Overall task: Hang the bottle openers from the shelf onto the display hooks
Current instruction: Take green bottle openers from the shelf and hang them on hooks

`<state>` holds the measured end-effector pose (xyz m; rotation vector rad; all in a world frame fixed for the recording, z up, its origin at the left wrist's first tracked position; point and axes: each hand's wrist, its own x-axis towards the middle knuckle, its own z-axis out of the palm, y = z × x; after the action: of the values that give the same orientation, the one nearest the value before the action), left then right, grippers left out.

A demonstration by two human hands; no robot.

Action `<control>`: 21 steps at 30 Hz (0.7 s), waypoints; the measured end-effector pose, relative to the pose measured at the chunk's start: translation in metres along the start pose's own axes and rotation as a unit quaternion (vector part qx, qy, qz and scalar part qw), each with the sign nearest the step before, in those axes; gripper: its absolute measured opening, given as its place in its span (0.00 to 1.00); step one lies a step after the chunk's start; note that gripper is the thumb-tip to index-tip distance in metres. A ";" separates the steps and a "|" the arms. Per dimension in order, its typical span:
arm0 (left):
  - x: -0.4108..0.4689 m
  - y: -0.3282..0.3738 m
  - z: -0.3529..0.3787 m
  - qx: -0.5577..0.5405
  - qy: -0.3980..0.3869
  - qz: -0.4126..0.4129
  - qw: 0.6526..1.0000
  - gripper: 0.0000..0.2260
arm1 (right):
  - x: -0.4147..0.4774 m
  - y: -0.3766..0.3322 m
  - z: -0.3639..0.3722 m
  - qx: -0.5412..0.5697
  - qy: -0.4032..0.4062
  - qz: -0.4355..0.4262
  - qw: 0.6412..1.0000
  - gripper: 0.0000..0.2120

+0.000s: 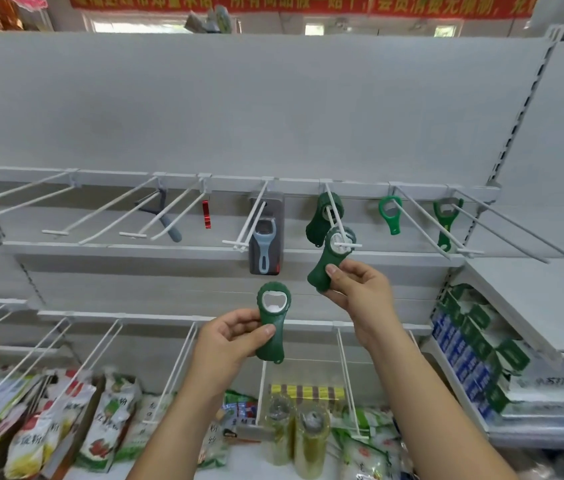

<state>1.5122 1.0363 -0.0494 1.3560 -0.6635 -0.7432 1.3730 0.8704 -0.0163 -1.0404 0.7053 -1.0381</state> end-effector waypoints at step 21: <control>0.008 -0.001 -0.018 0.013 -0.007 0.019 1.000 0.11 | 0.094 -0.003 0.019 -0.067 0.037 0.036 0.996 0.06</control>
<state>1.5312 1.0403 -0.0526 1.3589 -0.7099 -0.7160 1.4238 0.7896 -0.0067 -1.0880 0.8766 -0.9806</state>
